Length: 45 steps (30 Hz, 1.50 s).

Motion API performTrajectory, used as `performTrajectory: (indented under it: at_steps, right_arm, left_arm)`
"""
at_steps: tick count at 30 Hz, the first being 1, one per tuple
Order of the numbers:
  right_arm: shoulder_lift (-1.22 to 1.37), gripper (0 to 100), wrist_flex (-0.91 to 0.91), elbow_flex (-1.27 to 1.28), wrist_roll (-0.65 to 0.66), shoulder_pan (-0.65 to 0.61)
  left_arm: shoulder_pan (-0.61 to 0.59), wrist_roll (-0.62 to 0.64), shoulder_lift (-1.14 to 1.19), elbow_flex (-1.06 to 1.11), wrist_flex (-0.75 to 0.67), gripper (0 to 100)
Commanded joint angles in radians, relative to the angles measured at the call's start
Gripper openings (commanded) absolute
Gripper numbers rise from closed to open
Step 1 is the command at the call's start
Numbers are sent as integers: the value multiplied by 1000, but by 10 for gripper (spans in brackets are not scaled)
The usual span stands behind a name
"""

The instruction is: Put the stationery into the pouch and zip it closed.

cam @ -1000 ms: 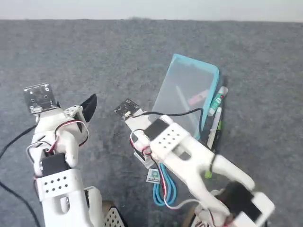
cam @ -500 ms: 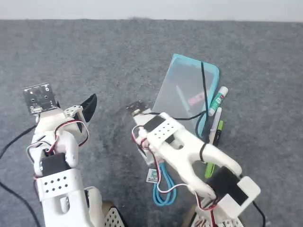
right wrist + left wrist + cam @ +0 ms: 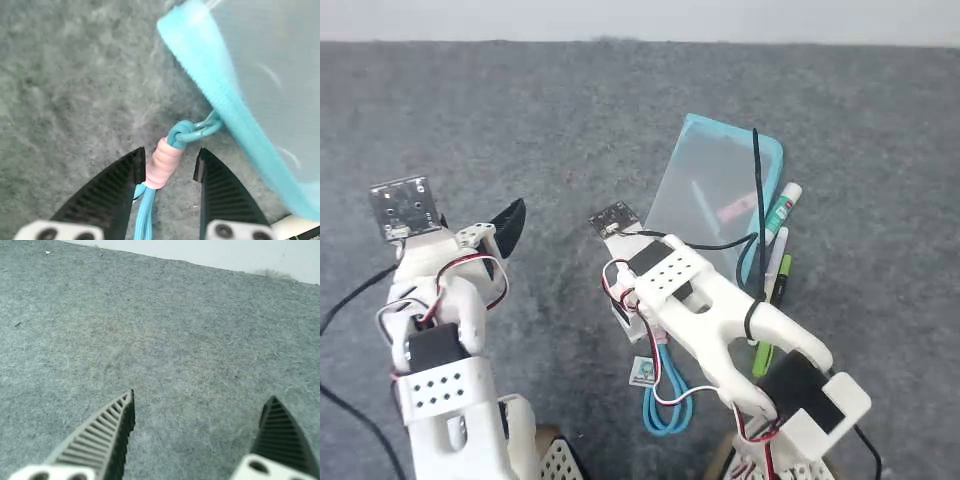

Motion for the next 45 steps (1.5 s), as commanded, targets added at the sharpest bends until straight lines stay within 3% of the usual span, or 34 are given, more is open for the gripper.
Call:
performTrajectory:
  at_steps: [1,15,19,21,23,25,30,36,41,45]
  right_arm:
    - [-13,165,-7,-46,-5,13]
    - [137,162,87,-160,46,13]
    - [156,59,96,-164,54,21]
    - [154,1,99,-166,112,56]
    - [154,18,137,-167,259,111]
    - [139,6,173,-167,311,143]
    - [-65,6,182,-103,324,148]
    - [-499,6,186,37,454,156]
    - [-773,6,314,-58,474,217]
    - [-791,6,394,-175,473,255]
  left_arm:
    - [17,14,12,-50,-25,375]
    - [18,14,12,-50,-25,375]
    - [25,14,12,-50,-25,375]
    - [51,14,12,-42,-25,375]
    - [84,14,12,-25,-31,375]
    - [112,14,12,-22,-31,375]
    - [150,11,12,-16,-25,375]
    - [222,-51,12,-1,6,375]
    - [307,-101,9,1,41,378]
    - [342,-112,3,1,63,382]
